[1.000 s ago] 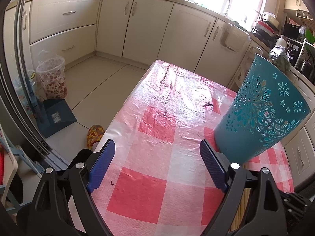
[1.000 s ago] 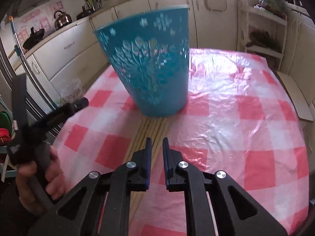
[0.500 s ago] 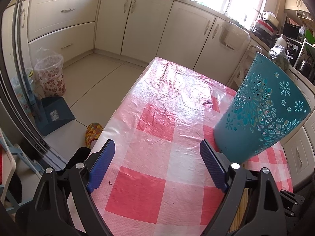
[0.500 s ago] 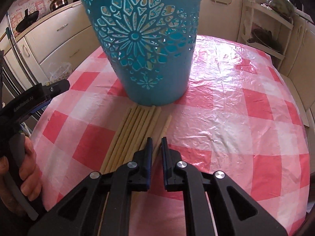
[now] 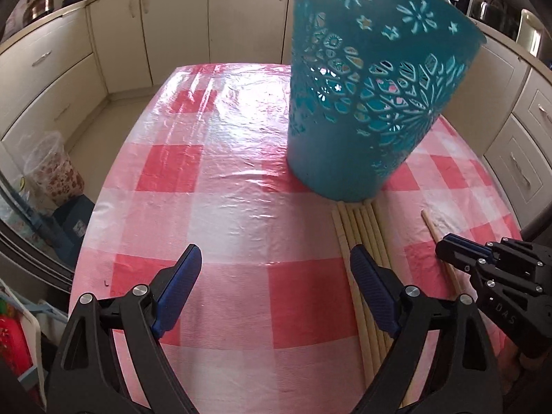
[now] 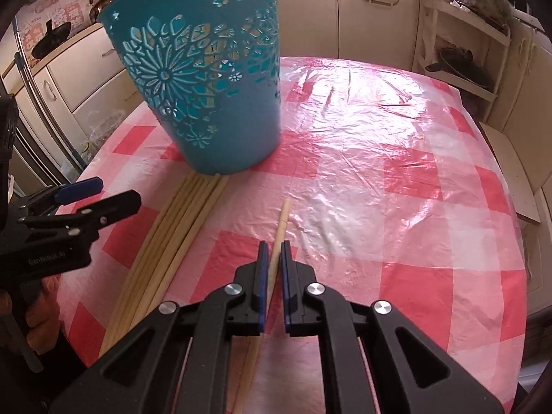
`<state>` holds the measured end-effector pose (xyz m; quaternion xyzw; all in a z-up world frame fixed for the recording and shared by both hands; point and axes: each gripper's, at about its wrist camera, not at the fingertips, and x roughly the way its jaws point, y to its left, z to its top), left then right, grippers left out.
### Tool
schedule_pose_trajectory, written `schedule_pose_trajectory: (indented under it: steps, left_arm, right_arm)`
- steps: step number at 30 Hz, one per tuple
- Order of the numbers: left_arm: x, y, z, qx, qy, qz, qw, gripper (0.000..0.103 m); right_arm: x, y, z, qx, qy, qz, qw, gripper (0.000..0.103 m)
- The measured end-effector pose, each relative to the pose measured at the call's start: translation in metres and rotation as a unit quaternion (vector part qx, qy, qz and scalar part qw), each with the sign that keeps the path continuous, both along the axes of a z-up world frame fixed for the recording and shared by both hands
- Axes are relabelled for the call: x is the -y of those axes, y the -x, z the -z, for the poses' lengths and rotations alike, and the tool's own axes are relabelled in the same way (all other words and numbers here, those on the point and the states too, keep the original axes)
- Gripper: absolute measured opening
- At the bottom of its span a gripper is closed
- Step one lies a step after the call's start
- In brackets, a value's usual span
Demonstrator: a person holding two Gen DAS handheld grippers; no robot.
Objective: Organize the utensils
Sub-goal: 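Close the left tool on another wooden chopstick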
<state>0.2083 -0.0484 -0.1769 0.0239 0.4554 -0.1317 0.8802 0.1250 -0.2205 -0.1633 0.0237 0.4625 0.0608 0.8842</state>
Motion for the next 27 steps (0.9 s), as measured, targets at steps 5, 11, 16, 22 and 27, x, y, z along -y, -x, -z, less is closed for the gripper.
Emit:
schedule_pose_trajectory:
  steps: [5,11,16,22,27]
  left_arm:
    - [0.013,0.003,0.005,-0.004,-0.032,0.000,0.9995,0.084]
    - [0.023,0.004,0.009,-0.011,-0.061,-0.005,0.9981,0.084]
    - [0.026,0.003,0.007,-0.015,-0.064,-0.011,0.9978,0.080]
    - [0.037,-0.004,0.002,-0.016,-0.055,0.015,0.9982,0.044]
    - [0.045,-0.002,0.000,-0.016,-0.054,0.036,0.9978,0.018]
  right_arm:
    - [0.003,0.001,0.000,0.001,-0.018,-0.001,1.000,0.009]
    - [0.006,-0.001,0.000,0.000,-0.032,0.000,0.999,0.009]
    - [0.009,-0.001,0.001,-0.003,-0.047,0.003,0.999,0.009]
    - [0.013,-0.002,0.001,-0.004,-0.057,0.005,0.998,0.009]
    - [0.015,-0.002,0.001,-0.004,-0.059,0.004,0.998,0.010]
